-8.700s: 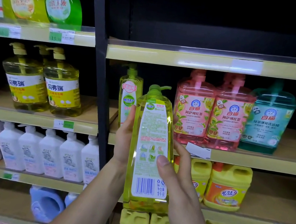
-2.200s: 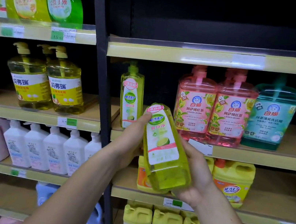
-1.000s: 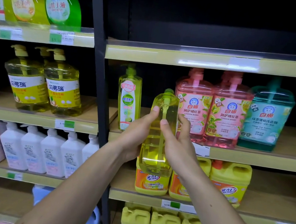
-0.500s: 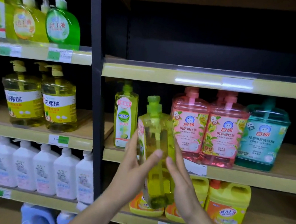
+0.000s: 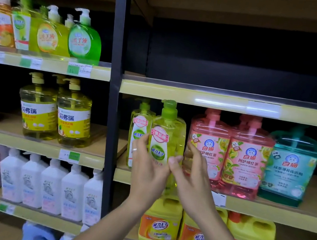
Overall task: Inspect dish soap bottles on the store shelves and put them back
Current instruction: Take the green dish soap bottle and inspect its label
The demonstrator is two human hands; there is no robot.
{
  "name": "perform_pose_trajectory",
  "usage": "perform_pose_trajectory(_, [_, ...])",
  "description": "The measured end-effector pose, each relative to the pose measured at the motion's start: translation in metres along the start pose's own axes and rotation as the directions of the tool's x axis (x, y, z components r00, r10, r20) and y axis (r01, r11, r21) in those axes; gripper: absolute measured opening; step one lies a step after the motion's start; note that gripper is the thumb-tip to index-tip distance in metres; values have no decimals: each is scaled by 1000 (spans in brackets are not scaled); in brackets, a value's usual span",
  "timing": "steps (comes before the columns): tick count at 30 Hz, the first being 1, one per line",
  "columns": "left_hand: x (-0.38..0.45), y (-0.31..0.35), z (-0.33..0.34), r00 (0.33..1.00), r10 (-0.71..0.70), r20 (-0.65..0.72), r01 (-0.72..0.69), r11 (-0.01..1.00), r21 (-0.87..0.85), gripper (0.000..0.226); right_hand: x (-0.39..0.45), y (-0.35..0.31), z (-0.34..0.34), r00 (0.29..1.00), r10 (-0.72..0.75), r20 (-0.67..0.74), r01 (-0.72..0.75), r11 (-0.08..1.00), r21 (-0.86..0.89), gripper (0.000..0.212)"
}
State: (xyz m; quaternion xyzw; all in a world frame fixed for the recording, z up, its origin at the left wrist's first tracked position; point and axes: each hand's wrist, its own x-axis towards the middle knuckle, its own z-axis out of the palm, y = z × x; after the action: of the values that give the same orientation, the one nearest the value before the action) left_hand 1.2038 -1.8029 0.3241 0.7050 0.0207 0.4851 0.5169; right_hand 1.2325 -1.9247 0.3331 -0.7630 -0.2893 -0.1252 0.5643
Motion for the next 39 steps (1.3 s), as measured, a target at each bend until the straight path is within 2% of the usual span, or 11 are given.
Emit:
perform_pose_trajectory(3, [14, -3, 9, 999, 16, -31, -12, 992, 128, 89, 21, -5, 0, 1000, 23, 2, -23, 999, -30, 64])
perform_pose_trajectory(8, [26, -13, 20, 996, -34, -79, 51, 971, 234, 89, 48, -1, 4, 984, 126, 127, -132, 990, 40, 58])
perform_pose_trajectory(10, [32, -16, 25, 996, -49, -78, 66, 972, 226, 93, 56, 0, 5, 974, 162, 161, -181, 978, 107, 66])
perform_pose_trajectory(14, [44, -27, 34, 996, -79, -49, 87, 975, 206, 100, 67, 2, 5, 957, 208, 200, -253, 939, 234, 98])
perform_pose_trajectory(16, [49, -34, 35, 997, -81, -7, 81, 972, 220, 98, 70, 6, 6, 955, 210, 207, -258, 937, 238, 100])
perform_pose_trajectory(21, [55, -46, 36, 994, -75, 74, 56, 972, 230, 77, 76, 17, 7, 955, 216, 205, -256, 947, 194, 87])
perform_pose_trajectory(28, [60, -47, 39, 997, -53, 58, 31, 943, 332, 70, 94, 15, 14, 944, 273, 185, -291, 954, 73, 90])
perform_pose_trajectory(32, [65, -38, 42, 993, -105, 58, 69, 894, 443, 72, 104, 13, 17, 922, 326, 208, -346, 936, 67, 82])
perform_pose_trajectory(34, [68, -34, 42, 990, -120, 68, 68, 854, 515, 68, 110, 14, 20, 906, 373, 201, -387, 921, 33, 73])
perform_pose_trajectory(37, [74, -26, 40, 985, -147, 94, 63, 803, 593, 56, 119, 12, 24, 892, 421, 167, -428, 904, 7, 46])
perform_pose_trajectory(39, [74, -22, 38, 981, -158, 114, 58, 793, 606, 56, 120, 10, 25, 892, 421, 167, -430, 903, 21, 45])
